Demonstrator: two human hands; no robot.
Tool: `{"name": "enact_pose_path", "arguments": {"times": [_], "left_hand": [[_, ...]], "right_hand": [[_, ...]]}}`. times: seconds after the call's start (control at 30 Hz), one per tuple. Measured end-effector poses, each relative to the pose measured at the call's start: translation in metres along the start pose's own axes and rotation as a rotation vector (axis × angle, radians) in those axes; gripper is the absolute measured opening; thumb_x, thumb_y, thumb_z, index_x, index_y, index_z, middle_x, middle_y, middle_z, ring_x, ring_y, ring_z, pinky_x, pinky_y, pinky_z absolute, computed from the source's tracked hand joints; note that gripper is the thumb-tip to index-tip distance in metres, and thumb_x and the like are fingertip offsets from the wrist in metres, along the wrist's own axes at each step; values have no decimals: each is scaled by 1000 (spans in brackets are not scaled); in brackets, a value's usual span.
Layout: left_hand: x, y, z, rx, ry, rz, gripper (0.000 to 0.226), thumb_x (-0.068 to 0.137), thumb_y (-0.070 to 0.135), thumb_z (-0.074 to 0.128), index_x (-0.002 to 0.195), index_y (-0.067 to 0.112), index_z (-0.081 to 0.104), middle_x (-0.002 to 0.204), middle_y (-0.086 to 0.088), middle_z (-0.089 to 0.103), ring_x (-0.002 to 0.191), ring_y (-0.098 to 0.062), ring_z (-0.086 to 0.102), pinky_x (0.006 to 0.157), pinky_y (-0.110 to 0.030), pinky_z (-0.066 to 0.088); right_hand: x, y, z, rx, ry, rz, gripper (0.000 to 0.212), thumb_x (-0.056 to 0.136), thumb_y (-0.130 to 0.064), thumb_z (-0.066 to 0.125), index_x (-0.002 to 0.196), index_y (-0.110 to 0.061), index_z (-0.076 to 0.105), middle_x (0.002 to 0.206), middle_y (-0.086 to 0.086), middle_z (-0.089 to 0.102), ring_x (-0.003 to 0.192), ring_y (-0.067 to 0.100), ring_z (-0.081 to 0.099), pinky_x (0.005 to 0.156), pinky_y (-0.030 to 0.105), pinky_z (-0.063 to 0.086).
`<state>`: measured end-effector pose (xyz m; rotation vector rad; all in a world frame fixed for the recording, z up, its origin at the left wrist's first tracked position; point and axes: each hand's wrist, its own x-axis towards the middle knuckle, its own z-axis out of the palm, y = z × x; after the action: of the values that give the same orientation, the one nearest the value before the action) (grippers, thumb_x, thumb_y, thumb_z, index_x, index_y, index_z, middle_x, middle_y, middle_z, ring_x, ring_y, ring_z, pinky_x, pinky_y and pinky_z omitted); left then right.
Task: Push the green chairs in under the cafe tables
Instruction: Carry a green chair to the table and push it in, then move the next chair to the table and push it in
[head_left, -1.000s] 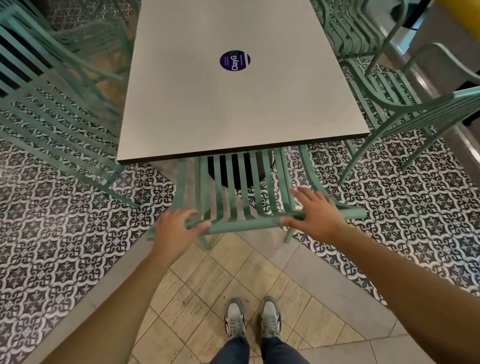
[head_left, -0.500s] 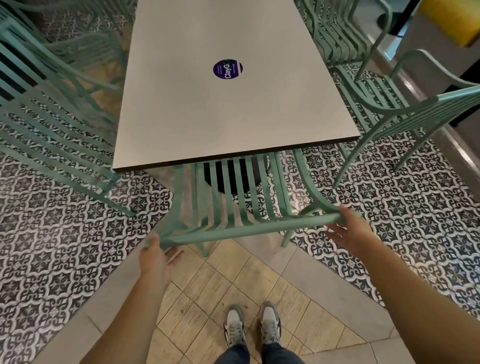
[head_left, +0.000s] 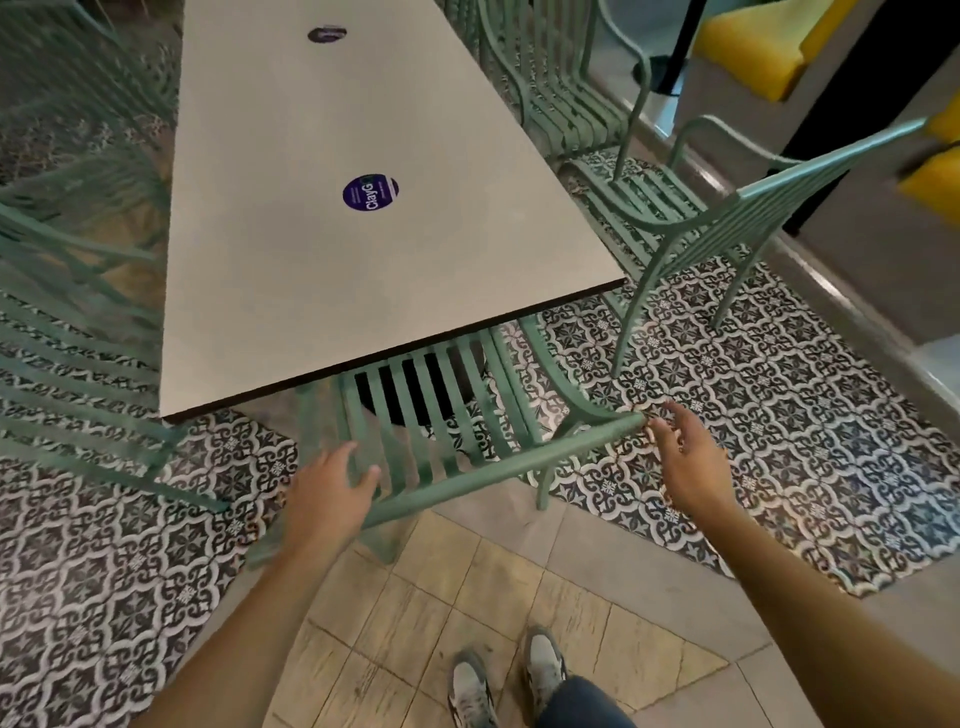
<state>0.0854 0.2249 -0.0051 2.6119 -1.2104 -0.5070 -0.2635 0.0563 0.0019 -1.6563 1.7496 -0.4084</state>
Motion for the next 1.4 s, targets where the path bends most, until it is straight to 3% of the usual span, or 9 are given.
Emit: {"name": "enact_pose_path", "arguments": {"times": [0.07, 0.27, 0.4, 0.67, 0.87, 1.03, 1.27, 1.4], "left_hand": [[8, 44, -3, 54, -40, 173, 52, 92, 47, 53, 135, 19, 50, 130, -3, 58, 107, -24, 59, 95, -41, 47], [24, 208, 2, 152, -102, 524, 50, 96, 46, 47, 141, 24, 44, 143, 4, 47, 133, -16, 41, 115, -38, 28], [43, 320, 26, 146, -151, 608, 40, 98, 39, 48, 136, 24, 49, 136, 5, 52, 125, -12, 47, 106, -29, 34], [101, 534, 81, 137, -131, 638, 43, 96, 41, 47, 135, 23, 51, 136, 3, 53, 122, -17, 51, 103, -38, 42], [156, 653, 104, 181, -78, 685, 43, 96, 42, 46, 135, 23, 50, 135, 6, 51, 124, -15, 49, 108, -40, 39], [228, 720, 142, 204, -36, 692, 43, 95, 43, 45, 133, 25, 51, 131, 5, 52, 117, -17, 49, 103, -40, 43], [311, 794, 179, 199, -74, 597, 48, 95, 43, 47, 139, 24, 43, 142, 3, 43, 131, -17, 41, 114, -40, 30], [342, 815, 191, 196, -121, 527, 40, 94, 46, 48, 130, 27, 49, 124, 8, 52, 116, -13, 49, 102, -31, 39]], "right_hand": [[-1, 9, -23, -76, 19, -31, 58, 96, -52, 38, 146, -23, 33, 146, 3, 43, 130, 23, 45, 106, 48, 39], [48, 53, -104, -226, 40, -48, 62, 94, -53, 39, 149, -27, 27, 154, 4, 30, 142, 23, 28, 114, 46, 28], [100, 87, -169, -251, 72, -77, 60, 93, -58, 35, 148, -35, 26, 154, 0, 30, 141, 21, 29, 113, 48, 30], [232, 147, -304, -412, 91, -151, 65, 92, -63, 30, 148, -30, 28, 152, -3, 33, 138, 17, 33, 114, 38, 28], [339, 141, -357, -443, 112, -221, 64, 94, -58, 34, 150, -29, 23, 154, -2, 29, 141, 18, 28, 115, 36, 20], [437, 134, -365, -484, 60, -289, 61, 96, -55, 37, 150, -31, 23, 153, -3, 31, 140, 17, 29, 114, 34, 19], [576, 107, -375, -560, -85, -384, 62, 96, -56, 33, 151, -31, 20, 156, -2, 26, 143, 19, 23, 117, 38, 16], [646, 101, -376, -581, -161, -488, 63, 95, -58, 33, 150, -30, 22, 156, -2, 26, 144, 19, 22, 118, 43, 21]]}}
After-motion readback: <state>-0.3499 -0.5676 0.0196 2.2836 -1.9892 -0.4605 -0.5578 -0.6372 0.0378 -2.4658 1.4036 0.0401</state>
